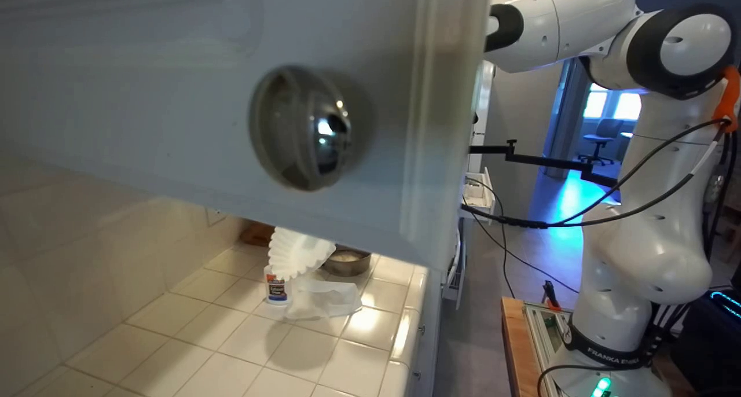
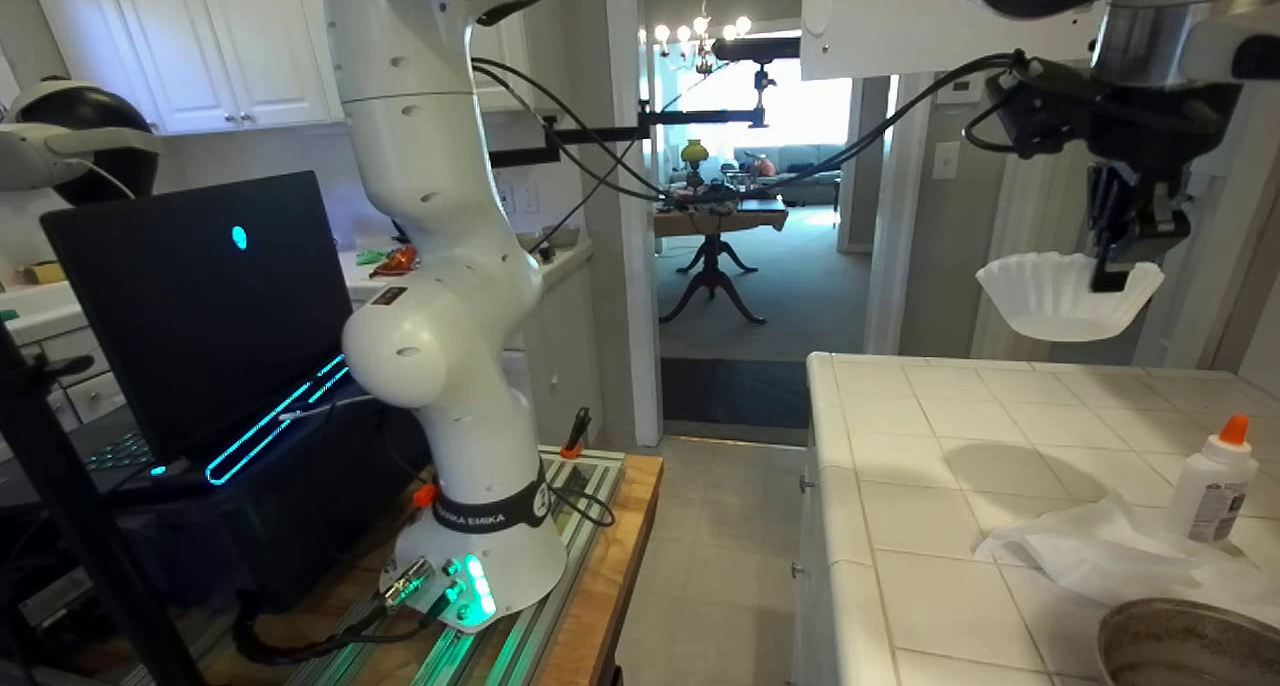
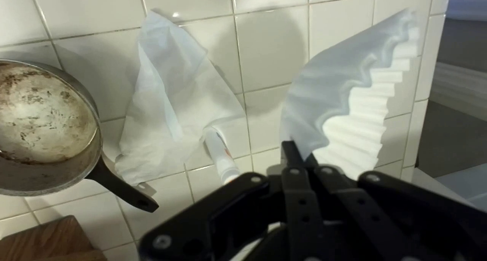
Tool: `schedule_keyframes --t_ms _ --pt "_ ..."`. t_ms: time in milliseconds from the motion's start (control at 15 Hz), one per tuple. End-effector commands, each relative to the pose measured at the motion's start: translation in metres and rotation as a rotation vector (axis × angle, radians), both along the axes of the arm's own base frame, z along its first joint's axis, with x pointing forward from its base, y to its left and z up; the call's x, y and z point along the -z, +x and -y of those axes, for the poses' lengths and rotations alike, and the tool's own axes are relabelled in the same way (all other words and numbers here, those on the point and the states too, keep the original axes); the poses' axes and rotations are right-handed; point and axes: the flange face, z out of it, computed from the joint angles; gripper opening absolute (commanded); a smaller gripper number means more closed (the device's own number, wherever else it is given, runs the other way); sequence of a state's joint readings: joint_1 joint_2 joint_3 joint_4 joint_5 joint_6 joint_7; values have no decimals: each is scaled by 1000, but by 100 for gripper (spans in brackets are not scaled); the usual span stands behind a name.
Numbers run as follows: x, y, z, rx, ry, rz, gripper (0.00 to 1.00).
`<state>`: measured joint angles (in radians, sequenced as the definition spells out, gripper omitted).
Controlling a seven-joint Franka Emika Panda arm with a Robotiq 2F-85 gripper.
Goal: Put the white bowl on the counter.
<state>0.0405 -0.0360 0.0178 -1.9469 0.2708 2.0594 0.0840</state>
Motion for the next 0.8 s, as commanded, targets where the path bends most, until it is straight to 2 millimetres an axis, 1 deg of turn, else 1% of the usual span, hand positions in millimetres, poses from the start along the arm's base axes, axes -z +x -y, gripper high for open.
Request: schedule_keyframes --t_ms 0,400,733 --pt "20 4 2 1 23 22 0" --pt "49 23 -3 26 31 9 0" --pt "76 29 -20 26 29 -24 0"
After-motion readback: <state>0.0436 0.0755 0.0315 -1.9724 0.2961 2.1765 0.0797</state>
